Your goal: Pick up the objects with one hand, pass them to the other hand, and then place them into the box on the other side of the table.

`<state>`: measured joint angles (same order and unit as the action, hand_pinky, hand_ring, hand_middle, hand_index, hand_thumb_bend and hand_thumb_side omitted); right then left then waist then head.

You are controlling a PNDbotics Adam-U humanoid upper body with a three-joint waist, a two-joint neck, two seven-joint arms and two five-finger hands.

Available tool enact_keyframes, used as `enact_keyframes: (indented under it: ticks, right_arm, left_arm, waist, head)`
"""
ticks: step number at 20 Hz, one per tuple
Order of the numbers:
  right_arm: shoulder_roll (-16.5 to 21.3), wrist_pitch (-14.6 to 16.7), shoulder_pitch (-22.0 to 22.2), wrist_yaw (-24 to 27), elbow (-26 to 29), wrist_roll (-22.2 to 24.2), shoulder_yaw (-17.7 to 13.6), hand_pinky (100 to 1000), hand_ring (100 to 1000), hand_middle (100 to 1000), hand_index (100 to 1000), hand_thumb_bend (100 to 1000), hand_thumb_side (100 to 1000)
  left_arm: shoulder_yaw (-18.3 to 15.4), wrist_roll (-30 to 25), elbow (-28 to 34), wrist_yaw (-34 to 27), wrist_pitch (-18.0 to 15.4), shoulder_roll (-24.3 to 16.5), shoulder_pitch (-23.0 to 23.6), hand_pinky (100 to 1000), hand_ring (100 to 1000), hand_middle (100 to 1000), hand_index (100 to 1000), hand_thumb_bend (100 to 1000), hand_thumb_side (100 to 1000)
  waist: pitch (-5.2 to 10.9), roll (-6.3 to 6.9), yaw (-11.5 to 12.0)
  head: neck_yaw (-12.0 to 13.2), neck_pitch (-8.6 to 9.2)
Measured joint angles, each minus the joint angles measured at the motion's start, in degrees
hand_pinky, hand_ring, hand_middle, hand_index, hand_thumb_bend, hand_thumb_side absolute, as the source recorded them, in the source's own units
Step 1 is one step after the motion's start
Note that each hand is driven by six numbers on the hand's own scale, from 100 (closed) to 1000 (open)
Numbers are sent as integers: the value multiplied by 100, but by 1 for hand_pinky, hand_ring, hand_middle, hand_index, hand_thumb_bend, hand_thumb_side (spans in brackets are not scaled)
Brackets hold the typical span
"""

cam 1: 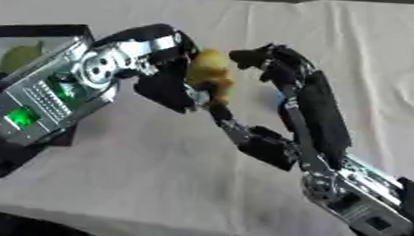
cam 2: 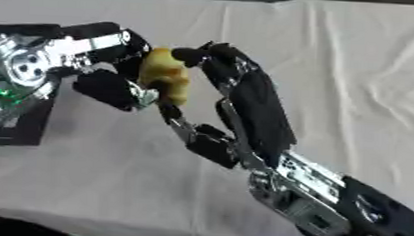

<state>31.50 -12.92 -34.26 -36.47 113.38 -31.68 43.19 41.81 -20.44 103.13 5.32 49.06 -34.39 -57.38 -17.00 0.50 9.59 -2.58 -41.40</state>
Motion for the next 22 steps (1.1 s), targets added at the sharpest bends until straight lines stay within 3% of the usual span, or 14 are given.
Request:
enact_keyframes:
  ticks: [5,11,17,22]
  right_arm:
    - [0,-188,0,-193,1,321,0,521,791,704,852,471,100]
    - [0,-356,0,-323,1,552,30,526,797,718,854,443,100]
    - [1,-384,2,-289,1,555,28,509,782,701,835,350,100]
    - [2,-380,2,-48,1,443,-31,498,766,682,814,242,100]
  left_arm:
    - [16,103,-101,-101,103,0,9,696,520,303,337,100,245]
    - [-104,299,-71,-131,209,-38,111,684,516,296,338,100,246]
    - [-631,739,176,-198,250,-309,335,678,514,293,340,100,244]
    - [-1194,1257,282,-408,286,-609,577,679,516,296,344,100,245]
  waist:
    - [0,0,-2]
    - [0,8,-3]
    - [0,5,-2]
    - [0,0,-3]
  head:
    - [7,1]
    - [13,1]
    - [68,8]
    - [260,26]
